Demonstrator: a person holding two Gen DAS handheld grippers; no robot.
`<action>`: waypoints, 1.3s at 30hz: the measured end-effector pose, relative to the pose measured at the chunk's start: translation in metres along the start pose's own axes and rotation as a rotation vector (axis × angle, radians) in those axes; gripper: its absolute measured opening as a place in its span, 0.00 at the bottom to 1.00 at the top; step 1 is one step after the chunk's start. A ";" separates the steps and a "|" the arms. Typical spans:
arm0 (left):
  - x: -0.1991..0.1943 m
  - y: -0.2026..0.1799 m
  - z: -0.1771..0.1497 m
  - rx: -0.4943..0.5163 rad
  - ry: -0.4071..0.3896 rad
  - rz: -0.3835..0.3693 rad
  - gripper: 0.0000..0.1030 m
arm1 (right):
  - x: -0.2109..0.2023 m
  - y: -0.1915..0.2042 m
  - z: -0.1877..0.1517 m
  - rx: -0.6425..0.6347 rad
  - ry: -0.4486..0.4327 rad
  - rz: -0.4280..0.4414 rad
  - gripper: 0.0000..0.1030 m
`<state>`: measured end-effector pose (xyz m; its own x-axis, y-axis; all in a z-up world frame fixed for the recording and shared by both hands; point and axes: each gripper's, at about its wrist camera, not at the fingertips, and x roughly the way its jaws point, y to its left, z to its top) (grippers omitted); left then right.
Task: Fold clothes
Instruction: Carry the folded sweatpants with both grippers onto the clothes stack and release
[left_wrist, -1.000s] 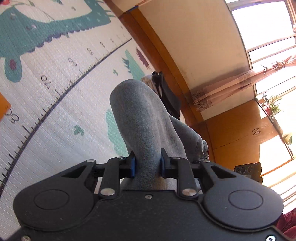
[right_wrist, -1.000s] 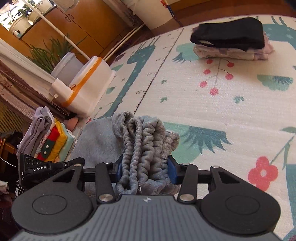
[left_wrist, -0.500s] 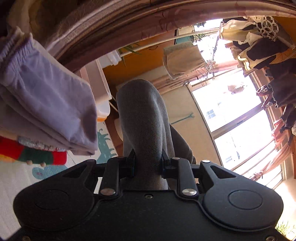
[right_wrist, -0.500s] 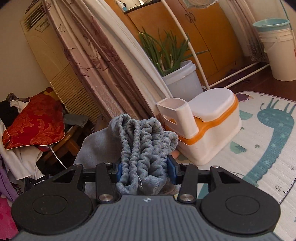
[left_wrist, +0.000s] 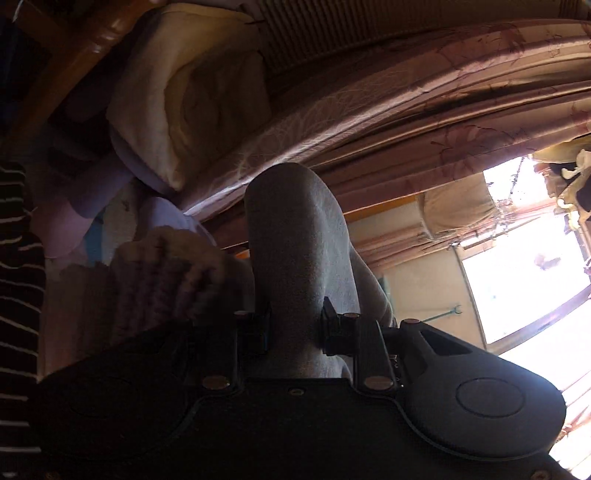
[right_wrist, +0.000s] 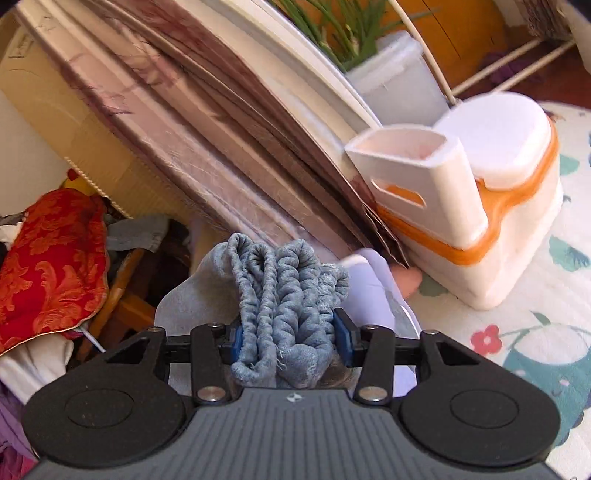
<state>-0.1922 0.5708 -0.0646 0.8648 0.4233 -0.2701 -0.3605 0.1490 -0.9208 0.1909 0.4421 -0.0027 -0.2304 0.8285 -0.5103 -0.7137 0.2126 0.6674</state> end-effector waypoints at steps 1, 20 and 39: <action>0.005 0.014 0.000 -0.034 0.004 0.030 0.21 | 0.021 -0.013 -0.006 0.035 0.041 -0.048 0.48; -0.023 -0.017 -0.012 0.220 0.006 0.113 0.61 | 0.000 -0.003 -0.017 0.062 -0.157 -0.136 0.64; -0.130 -0.103 -0.072 0.551 -0.057 0.283 0.90 | -0.119 0.104 -0.086 -0.299 -0.084 -0.278 0.88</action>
